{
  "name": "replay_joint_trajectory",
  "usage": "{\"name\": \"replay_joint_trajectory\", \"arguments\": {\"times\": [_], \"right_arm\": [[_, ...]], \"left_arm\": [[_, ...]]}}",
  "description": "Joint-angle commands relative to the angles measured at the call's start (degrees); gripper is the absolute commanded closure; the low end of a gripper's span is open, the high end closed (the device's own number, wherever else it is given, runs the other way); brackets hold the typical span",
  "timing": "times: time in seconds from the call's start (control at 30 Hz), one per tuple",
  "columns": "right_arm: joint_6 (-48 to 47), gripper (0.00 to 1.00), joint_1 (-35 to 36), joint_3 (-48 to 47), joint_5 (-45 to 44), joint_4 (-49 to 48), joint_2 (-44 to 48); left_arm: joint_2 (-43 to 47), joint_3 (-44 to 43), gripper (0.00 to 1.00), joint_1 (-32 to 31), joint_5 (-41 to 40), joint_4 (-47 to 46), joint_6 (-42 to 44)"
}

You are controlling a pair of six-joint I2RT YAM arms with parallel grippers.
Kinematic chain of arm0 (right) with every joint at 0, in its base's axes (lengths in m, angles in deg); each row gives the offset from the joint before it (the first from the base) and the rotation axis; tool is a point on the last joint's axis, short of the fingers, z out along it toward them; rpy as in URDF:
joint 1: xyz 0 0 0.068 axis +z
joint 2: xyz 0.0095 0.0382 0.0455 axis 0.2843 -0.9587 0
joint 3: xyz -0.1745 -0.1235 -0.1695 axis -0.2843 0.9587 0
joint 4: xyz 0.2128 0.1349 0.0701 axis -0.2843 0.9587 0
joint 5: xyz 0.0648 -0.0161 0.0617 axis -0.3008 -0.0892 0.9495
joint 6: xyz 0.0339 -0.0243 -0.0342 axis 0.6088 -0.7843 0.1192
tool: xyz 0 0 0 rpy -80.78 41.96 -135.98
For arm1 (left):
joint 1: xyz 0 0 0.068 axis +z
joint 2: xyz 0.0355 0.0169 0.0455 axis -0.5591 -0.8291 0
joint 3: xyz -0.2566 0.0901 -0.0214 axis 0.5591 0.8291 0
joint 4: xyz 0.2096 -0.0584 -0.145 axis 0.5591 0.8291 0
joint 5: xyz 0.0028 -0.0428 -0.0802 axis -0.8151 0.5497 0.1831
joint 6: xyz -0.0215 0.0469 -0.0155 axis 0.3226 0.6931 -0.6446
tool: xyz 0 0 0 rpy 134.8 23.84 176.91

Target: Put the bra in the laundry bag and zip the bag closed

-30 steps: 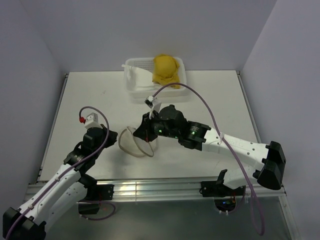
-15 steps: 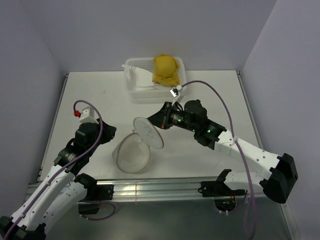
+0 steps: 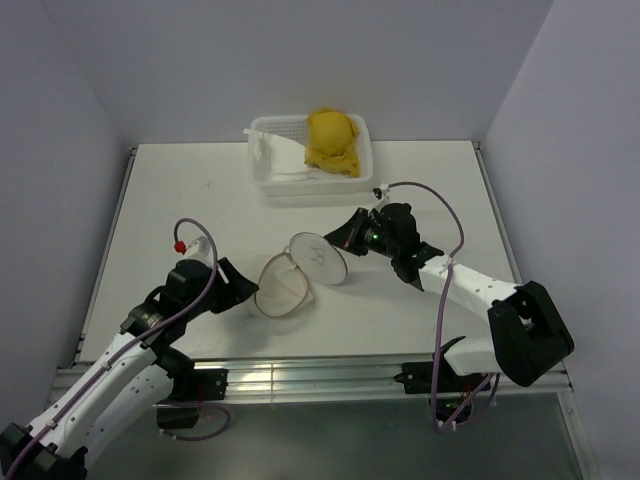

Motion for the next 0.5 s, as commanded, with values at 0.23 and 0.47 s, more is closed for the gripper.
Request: {"name": "replay_joint_trajectory", "arguments": {"times": [0.23,0.47], "right_arm": [[-0.39,1.0,-1.5,-0.15,1.48,-6.56,-1.53],[0.23,1.0,-1.5,0.99,2.36,-7.27,-0.83]], "left_arm": [[4.69,6.63,0.37,-11.74,-0.38,-1.58,-11.99],[-8.74,3.74,0.39,-13.33,-7.67,-12.89,-7.88]]}}
